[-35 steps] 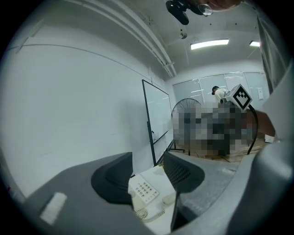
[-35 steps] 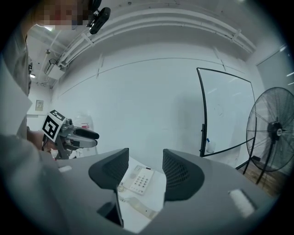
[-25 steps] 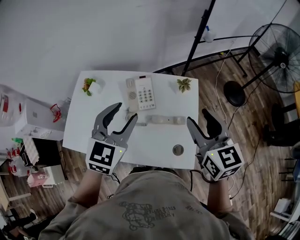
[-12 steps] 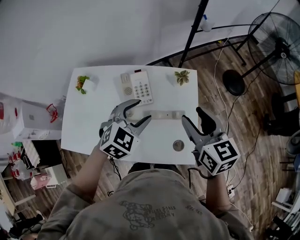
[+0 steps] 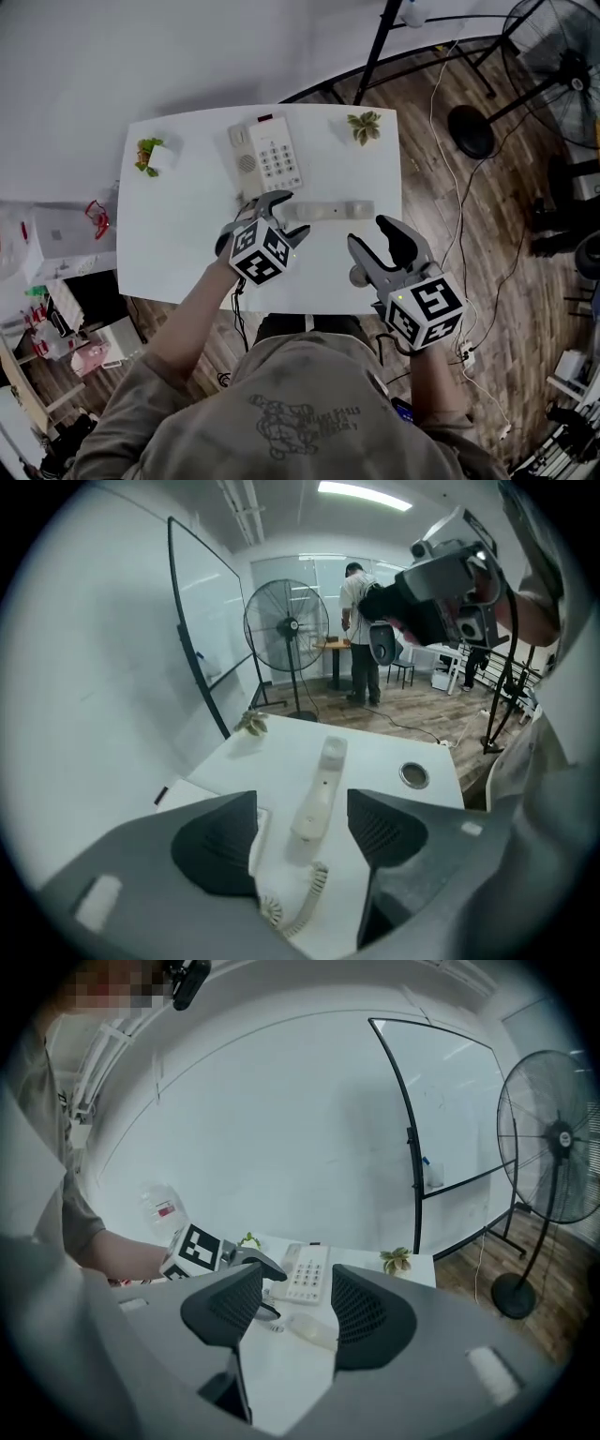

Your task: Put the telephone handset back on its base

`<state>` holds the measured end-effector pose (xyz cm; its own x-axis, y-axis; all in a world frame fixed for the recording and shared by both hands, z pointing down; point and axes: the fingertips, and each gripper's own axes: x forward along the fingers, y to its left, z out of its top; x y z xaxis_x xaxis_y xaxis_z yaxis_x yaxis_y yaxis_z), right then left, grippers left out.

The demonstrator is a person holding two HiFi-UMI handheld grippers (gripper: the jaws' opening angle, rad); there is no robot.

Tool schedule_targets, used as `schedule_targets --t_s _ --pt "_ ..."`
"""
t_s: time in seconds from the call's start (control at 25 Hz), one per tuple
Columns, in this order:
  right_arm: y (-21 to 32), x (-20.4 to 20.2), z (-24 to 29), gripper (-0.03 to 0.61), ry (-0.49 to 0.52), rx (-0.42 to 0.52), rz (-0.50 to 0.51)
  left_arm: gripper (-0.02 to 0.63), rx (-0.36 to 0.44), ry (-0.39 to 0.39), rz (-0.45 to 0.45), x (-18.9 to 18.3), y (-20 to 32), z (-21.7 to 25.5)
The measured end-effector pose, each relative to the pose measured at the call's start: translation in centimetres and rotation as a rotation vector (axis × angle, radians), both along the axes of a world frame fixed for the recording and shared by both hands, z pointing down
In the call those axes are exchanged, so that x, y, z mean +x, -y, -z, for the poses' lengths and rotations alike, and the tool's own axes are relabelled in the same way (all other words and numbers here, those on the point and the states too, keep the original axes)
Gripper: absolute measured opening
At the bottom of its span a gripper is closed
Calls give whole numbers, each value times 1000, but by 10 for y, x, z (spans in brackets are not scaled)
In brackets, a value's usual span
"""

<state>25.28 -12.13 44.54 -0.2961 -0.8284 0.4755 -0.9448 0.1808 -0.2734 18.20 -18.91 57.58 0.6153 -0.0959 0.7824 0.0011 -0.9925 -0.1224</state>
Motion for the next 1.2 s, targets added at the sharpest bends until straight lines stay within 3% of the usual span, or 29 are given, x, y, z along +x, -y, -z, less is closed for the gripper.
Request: schedule_targets --t_s 0.36,0.6,0.76,0.96,1.04,1.2 --pt "-7 8 -42 249 10 -87 -21 299 9 204 -175 16 -3 -87" --pt "-9 16 -60 249 12 -120 -45 299 -17 270 -260 26 -10 -116" --pt "-11 21 -66 249 11 -132 -60 297 -51 284 -257 26 -10 -128" --pt "-20 28 -78 256 -2 -165 -91 250 16 343 -332 24 -12 -134" --pt "-23 27 -82 256 2 -174 -94 250 -42 340 -295 25 -16 -132" --pt "-25 21 -83 255 37 -182 -101 247 -338 256 -67 28 -25 -117"
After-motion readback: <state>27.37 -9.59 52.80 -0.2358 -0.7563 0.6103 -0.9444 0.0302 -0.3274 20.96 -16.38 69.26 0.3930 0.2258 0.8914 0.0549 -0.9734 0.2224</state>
